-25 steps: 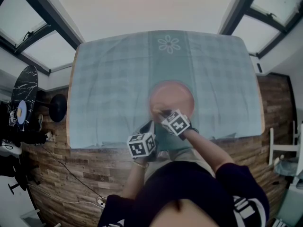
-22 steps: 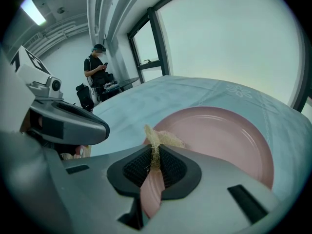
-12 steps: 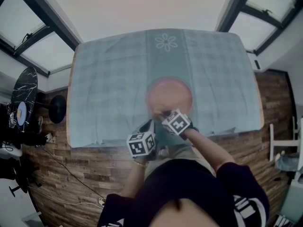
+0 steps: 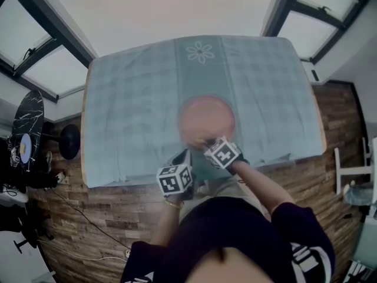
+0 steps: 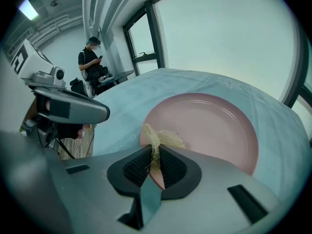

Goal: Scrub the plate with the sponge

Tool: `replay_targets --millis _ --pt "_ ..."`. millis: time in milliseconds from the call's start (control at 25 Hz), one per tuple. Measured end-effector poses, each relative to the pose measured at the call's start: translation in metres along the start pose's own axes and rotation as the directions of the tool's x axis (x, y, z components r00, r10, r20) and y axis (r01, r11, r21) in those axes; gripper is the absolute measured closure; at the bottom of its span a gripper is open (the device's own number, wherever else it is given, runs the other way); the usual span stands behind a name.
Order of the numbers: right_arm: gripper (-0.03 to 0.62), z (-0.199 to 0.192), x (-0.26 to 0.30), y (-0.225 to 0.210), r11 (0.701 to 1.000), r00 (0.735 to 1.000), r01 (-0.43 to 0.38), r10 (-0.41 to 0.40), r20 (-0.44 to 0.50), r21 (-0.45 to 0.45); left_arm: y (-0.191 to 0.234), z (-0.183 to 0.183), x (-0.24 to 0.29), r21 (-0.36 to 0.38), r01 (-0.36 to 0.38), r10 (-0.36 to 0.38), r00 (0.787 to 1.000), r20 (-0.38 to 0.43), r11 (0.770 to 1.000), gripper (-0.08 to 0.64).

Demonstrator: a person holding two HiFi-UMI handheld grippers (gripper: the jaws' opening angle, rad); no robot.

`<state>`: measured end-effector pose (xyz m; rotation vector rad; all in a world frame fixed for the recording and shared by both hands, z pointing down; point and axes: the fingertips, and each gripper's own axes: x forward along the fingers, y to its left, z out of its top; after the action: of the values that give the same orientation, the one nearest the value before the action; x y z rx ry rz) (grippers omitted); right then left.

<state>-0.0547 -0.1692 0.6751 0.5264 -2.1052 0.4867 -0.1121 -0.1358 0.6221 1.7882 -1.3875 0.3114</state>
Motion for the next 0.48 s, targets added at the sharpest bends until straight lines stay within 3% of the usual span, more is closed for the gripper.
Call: replay_targets --millis 480 --pt "0.553 -0.021 -0.016 -0.04 0.995 0.996 0.089 -0.088 -0.031 0.041 -0.01 0.002 0.011 0.027 0.026 -0.025 0.999 -0.021 0.999 0.551"
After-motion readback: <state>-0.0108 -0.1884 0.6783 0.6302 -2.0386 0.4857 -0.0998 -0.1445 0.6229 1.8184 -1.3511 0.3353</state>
